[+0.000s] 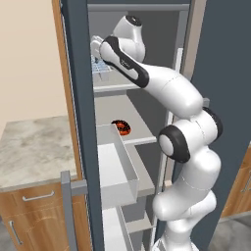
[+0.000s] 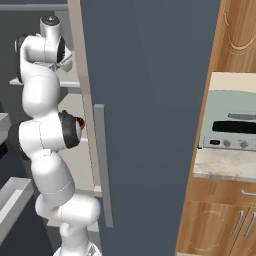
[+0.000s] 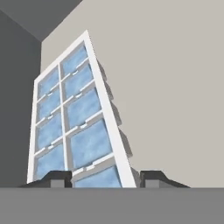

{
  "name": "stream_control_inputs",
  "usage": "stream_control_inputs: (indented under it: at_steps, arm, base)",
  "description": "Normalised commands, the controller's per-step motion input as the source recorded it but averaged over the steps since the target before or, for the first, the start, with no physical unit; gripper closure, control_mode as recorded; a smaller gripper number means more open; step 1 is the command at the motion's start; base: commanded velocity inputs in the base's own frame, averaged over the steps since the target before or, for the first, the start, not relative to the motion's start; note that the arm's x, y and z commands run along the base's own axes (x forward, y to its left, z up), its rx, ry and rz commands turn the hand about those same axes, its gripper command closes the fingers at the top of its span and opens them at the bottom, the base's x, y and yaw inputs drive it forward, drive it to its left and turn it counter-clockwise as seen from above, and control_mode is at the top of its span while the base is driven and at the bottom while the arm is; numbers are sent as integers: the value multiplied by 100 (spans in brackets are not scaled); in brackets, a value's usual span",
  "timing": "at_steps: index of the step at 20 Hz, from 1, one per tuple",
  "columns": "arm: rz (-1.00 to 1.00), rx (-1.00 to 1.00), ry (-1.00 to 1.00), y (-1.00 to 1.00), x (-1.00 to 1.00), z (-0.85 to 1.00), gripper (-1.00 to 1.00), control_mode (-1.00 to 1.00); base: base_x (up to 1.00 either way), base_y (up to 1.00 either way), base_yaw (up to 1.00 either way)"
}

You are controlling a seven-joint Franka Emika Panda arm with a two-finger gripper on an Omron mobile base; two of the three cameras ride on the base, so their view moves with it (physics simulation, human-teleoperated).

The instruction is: Open the freezer door, pick up the ice cube tray from the freezer, and place it on the dining counter.

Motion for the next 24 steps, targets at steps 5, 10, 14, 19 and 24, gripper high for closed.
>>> stream_control_inputs:
  at_steps: [5,10,14,19,24]
  arm:
    - [-1,0,0,6,-61,7,100,-100]
    - [-3,0,0,0,-87,0,100,-100]
    - [-2,0,-4,0,-93,3,100,-100]
    - [-2,1,-7,-2,-84,42,100,-100]
    - [0,7,-2,-15,-86,51,100,-100]
  base:
    - [0,0,0]
    - [0,0,0]
    - [0,0,0]
    - [0,0,0]
    - [0,0,0]
